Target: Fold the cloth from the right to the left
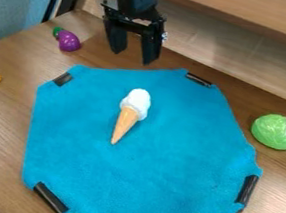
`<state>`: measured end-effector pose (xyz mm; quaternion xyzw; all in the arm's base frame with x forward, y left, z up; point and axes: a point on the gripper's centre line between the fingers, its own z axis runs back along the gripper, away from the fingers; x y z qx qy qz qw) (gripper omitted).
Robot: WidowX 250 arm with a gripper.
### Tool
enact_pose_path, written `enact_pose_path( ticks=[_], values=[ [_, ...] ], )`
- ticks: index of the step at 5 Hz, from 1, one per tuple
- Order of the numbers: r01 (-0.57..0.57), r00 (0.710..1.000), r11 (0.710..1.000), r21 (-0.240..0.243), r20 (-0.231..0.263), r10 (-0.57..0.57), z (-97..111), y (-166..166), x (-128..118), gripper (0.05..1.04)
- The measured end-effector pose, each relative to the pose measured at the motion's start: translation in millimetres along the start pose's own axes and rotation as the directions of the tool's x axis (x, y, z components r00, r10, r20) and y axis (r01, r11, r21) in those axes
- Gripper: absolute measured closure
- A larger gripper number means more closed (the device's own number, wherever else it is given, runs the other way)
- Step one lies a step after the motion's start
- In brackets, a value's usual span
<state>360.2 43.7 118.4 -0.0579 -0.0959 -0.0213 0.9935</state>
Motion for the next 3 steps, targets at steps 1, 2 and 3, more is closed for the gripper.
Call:
enact_pose_path(
  ticks=[1, 2, 3],
  values=[
    [-0.010, 1.000, 1.000, -0.007, -0.028, 0.010, -10, 1, -3, 0.083],
    [0.026, 0.999, 1.000, -0.003, -0.029, -0.026, -23, -15, -6, 0.083],
    [0.069, 0.997, 0.998, 0.006, -0.038, -0.069, -26, -36, -5, 0.083]
  ],
)
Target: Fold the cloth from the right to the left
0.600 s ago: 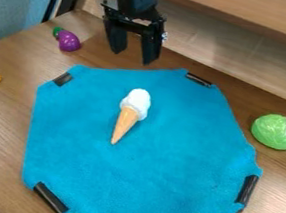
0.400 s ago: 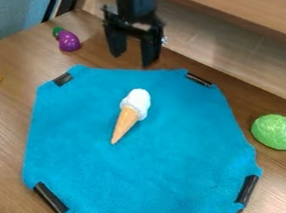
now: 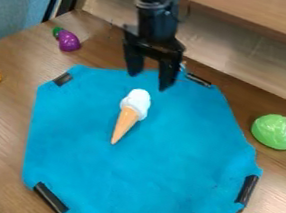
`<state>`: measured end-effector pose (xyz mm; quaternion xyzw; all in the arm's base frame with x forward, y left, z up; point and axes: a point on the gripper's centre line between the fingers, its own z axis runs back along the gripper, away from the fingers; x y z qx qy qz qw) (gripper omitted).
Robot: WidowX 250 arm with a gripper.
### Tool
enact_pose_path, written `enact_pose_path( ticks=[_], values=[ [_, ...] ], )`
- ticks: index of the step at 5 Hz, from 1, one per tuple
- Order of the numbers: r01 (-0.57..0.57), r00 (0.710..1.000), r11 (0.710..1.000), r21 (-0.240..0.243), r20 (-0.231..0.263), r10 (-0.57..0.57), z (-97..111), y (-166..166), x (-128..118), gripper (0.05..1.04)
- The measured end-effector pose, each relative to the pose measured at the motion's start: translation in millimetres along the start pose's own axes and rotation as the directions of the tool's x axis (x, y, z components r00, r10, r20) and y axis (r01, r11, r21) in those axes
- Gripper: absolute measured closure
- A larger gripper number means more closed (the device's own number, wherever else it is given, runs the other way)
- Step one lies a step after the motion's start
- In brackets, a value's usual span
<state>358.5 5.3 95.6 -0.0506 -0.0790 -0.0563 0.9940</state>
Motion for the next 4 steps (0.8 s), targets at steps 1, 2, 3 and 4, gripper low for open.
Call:
enact_pose_path(
  ticks=[1, 2, 3, 4],
  values=[
    [0.054, 0.999, 0.999, 0.003, 0.000, -0.054, -4, -27, 3, 0.083],
    [0.088, 0.996, 0.996, -0.015, 0.000, -0.088, -13, -66, 1, 0.083],
    [0.112, 0.994, 0.993, -0.027, 0.007, -0.112, -18, -95, -1, 0.083],
    [0.123, 0.992, 0.991, -0.047, -0.009, -0.123, -31, -120, -7, 0.083]
  ],
)
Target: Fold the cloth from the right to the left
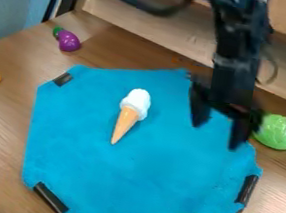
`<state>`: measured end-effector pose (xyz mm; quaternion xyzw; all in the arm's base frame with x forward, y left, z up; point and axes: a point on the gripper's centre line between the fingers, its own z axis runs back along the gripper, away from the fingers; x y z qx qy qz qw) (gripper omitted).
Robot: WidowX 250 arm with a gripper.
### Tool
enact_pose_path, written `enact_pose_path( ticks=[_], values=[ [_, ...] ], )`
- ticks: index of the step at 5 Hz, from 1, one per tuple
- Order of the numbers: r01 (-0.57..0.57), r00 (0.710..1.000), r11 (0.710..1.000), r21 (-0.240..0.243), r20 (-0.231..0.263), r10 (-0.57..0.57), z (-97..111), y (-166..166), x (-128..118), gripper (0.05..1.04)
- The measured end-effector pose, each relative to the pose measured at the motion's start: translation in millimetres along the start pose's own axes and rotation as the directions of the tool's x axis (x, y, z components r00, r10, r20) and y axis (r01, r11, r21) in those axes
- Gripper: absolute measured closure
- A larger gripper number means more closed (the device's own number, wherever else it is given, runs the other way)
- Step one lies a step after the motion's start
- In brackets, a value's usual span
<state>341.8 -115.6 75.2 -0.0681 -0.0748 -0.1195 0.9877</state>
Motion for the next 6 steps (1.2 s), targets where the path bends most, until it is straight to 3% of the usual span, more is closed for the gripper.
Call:
enact_pose_path(
  ticks=[3, 5, 6],
  values=[
    [0.003, 0.999, 1.000, 0.006, -0.041, -0.003, -31, -47, -5, 0.083],
    [-0.021, 0.997, 0.997, 0.069, -0.067, 0.025, -50, -43, -6, 0.083],
    [-0.025, 0.998, 0.996, 0.091, -0.060, 0.030, -54, -46, -4, 0.133]
  ],
)
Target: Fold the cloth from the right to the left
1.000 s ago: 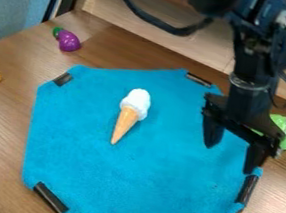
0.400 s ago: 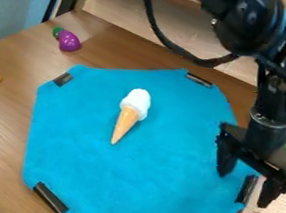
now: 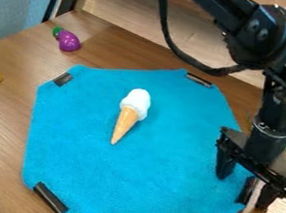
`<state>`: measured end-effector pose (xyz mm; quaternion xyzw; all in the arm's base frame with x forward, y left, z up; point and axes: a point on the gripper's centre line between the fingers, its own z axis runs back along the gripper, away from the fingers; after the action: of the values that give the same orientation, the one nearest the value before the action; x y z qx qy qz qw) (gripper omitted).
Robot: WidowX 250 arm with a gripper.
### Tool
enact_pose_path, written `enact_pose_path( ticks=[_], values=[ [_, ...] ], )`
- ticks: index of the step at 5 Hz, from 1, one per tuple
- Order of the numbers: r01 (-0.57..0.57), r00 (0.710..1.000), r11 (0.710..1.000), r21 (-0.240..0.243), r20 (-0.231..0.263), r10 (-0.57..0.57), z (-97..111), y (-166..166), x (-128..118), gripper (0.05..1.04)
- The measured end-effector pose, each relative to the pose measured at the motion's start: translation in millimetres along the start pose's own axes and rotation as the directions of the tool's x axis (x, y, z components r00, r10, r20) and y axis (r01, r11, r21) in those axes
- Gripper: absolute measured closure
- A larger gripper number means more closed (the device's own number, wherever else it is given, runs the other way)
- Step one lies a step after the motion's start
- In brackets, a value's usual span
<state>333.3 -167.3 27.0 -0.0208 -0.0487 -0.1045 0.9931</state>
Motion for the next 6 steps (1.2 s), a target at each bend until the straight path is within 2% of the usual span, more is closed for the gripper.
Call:
enact_pose_path(
  ticks=[2, 3, 4, 5, 6],
  values=[
    [-0.030, 0.999, 0.999, 0.014, 0.012, 0.029, -2, 1, 5, 0.699],
    [-0.032, 0.999, 0.999, 0.019, 0.012, 0.032, -2, 2, 5, 0.895],
    [-0.040, 0.999, 0.999, 0.017, 0.010, 0.040, 0, 3, 2, 0.995],
    [-0.047, 0.999, 0.999, -0.007, 0.014, 0.047, 12, 11, -3, 1.015],
    [-0.095, 0.992, 0.995, -0.032, 0.079, 0.098, 44, 35, 2, 1.016]
  ],
)
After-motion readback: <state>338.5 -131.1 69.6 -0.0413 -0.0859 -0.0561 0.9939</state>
